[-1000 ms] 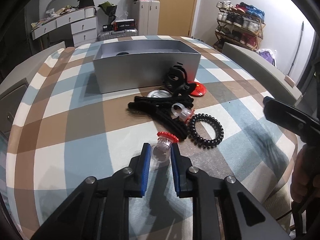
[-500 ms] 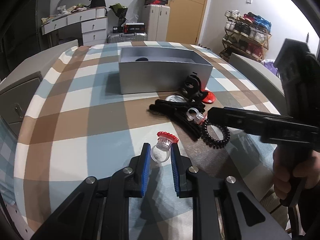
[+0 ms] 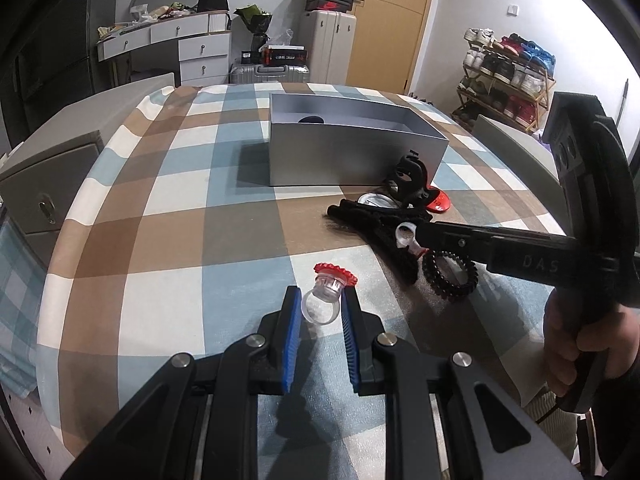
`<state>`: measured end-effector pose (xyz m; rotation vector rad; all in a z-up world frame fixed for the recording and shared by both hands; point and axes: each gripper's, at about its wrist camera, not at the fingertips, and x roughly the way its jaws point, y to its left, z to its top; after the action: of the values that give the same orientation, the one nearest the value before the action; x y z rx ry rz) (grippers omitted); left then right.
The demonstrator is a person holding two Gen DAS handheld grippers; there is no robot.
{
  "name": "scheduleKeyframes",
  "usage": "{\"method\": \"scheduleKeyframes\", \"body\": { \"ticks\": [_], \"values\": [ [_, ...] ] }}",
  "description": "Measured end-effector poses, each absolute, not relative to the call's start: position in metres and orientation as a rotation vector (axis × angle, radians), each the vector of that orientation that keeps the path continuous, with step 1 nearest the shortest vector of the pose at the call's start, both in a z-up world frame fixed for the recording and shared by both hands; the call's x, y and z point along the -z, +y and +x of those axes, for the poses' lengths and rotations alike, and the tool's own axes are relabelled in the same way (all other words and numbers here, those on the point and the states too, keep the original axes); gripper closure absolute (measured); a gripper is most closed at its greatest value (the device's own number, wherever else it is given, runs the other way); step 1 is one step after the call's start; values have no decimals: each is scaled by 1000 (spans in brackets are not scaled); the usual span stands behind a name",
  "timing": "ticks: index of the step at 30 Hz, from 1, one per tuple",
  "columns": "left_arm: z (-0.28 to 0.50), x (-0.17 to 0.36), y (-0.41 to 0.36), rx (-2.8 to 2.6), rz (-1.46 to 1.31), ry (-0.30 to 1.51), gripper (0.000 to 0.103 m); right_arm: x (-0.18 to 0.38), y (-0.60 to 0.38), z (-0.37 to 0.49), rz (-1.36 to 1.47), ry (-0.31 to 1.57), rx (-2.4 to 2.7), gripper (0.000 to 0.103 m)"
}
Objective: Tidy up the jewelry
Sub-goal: 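Grasp a second red-topped ring with the right tool, then lower both rings into the silver box and open both tools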
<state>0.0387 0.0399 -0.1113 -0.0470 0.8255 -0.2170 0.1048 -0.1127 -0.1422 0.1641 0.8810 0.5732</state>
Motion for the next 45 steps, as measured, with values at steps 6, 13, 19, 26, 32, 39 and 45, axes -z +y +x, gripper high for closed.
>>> {"method": "scheduleKeyframes", "body": {
  "ticks": [6,13,19,26,32,39,45],
  "values": [
    [38,110,40,222,-43,822,88,142,-118,106,190,874,-577,100],
    [38,108,40,220,-42,817,88,138,-120,100,194,854,-599,101],
    [39,108,40,219,-42,819,88,133,-119,94,182,825,-629,101],
    [38,104,43,215,-53,811,88,120,-127,89,207,771,-631,101],
    [44,94,43,223,-61,789,88,96,-134,86,214,697,-646,102],
    [63,66,36,258,-44,732,88,62,-138,94,232,630,-694,102],
    [91,45,33,280,-53,684,88,39,-138,118,240,587,-716,102]
  ]
}}
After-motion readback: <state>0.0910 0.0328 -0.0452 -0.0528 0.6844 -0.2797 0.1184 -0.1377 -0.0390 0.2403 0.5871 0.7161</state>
